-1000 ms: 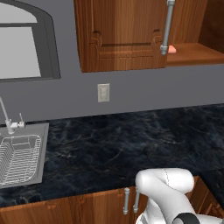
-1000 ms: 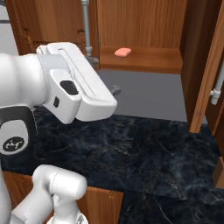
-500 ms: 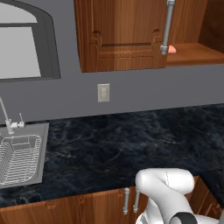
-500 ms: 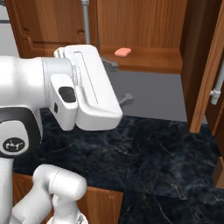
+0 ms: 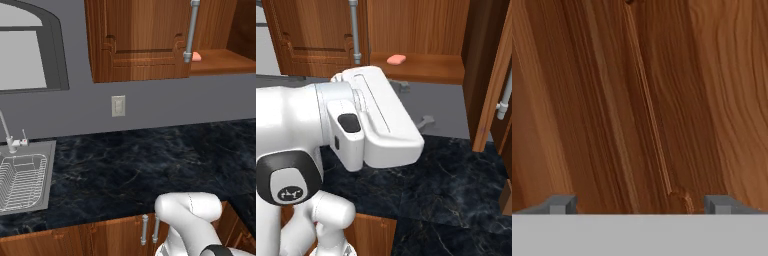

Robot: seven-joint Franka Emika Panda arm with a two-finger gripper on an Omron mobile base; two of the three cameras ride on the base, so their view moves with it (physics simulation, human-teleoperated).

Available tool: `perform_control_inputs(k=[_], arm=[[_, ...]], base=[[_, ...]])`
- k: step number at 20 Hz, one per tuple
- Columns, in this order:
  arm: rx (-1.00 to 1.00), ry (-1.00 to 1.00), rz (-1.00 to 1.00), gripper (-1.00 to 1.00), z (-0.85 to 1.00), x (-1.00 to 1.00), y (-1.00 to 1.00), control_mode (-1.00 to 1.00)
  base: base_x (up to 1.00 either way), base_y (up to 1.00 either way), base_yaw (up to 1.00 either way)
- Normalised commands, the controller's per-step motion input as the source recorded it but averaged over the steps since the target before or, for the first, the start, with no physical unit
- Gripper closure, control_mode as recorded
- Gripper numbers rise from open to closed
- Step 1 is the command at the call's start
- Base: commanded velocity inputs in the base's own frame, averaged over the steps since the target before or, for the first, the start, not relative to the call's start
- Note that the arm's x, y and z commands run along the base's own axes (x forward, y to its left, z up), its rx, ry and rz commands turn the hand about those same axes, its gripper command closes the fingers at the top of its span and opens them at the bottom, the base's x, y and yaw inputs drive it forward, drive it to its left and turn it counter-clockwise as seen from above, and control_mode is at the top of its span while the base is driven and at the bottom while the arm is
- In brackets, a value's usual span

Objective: Pick up the bar soap and soap dispenser from the sink, and place them back in the cabinet, and close the cabinet doors.

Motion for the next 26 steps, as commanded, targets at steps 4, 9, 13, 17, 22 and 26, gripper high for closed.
perform_control_inputs(k=[4, 9, 13, 17, 22, 26], arm=[[-0.12, 0.28, 0.00, -1.00, 0.07, -0.31, -0.28, -1.00], [-0.10, 0.22, 0.00, -1.00, 0.04, -0.26, -0.21, -1.00], [-0.07, 0.23, 0.00, -1.00, 0.03, -0.13, -0.07, -1.00], [0.00, 0.07, 0.01, -1.00, 0.00, -0.05, -0.06, -1.00], [0.00, 0.00, 0.00, -1.00, 0.00, -0.15, -0.04, -1.00], [0.00, -0.02, 0.01, -1.00, 0.00, -0.04, -0.06, -1.00]], base=[[0.00, 0.00, 0.00], [0.00, 0.00, 0.00], [0.00, 0.00, 0.00], [0.00, 0.00, 0.00], [0.00, 0.00, 0.00], [0.00, 0.00, 0.00]])
